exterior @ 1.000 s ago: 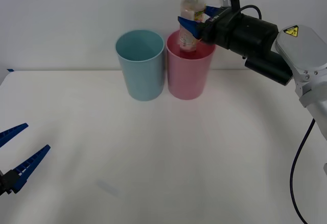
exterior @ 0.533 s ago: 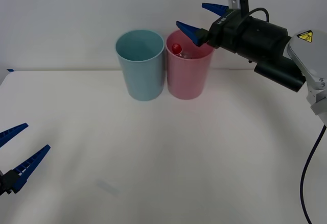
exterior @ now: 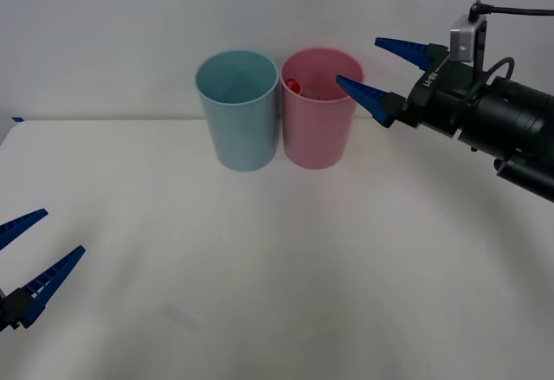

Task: Grasp the object on the table and drop it into the matching bin: aluminum can to the light blue bin, PET bottle to the pink bin.

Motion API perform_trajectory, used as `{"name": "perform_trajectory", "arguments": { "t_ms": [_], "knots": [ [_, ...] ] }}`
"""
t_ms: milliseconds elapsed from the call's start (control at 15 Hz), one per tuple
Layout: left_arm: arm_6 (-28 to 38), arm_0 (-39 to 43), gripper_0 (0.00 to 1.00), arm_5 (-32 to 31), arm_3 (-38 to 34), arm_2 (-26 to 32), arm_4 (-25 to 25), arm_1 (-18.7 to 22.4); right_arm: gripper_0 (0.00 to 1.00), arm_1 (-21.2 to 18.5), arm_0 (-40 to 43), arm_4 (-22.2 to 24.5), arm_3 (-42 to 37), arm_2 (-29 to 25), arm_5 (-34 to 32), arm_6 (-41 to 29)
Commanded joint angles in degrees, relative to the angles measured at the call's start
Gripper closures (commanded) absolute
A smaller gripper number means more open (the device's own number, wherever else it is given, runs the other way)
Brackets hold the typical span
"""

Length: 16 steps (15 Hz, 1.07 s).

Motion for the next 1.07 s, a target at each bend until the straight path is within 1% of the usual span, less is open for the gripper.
{"name": "perform_trajectory", "arguments": {
  "t_ms": [67,267,400,533,800,1067],
  "knots": [
    [0.0,0.0,0.0,0.0,0.0,0.0,0.0,0.0,0.0,-0.9,7.0,-1.1,-4.8,-4.3,-3.5,1.2],
    [0.0,0.0,0.0,0.0,0.0,0.0,0.0,0.0,0.0,-0.9,13.0,-1.3,-7.3,-9.1,-9.2,3.0],
    [0.0,0.0,0.0,0.0,0.0,0.0,0.0,0.0,0.0,-0.9,16.1,-1.7,-7.4,-11.7,-13.3,4.6],
    [0.0,0.0,0.0,0.0,0.0,0.0,0.0,0.0,0.0,-0.8,19.3,-2.0,-7.4,-14.6,-15.9,9.8],
    [0.0,0.0,0.0,0.0,0.0,0.0,0.0,0.0,0.0,-0.8,26.3,-2.7,-7.4,-19.4,-20.6,15.1],
    [0.0,0.0,0.0,0.0,0.0,0.0,0.0,0.0,0.0,0.0,33.0,-3.4,-7.4,-24.7,-25.6,14.2]
  ]
}}
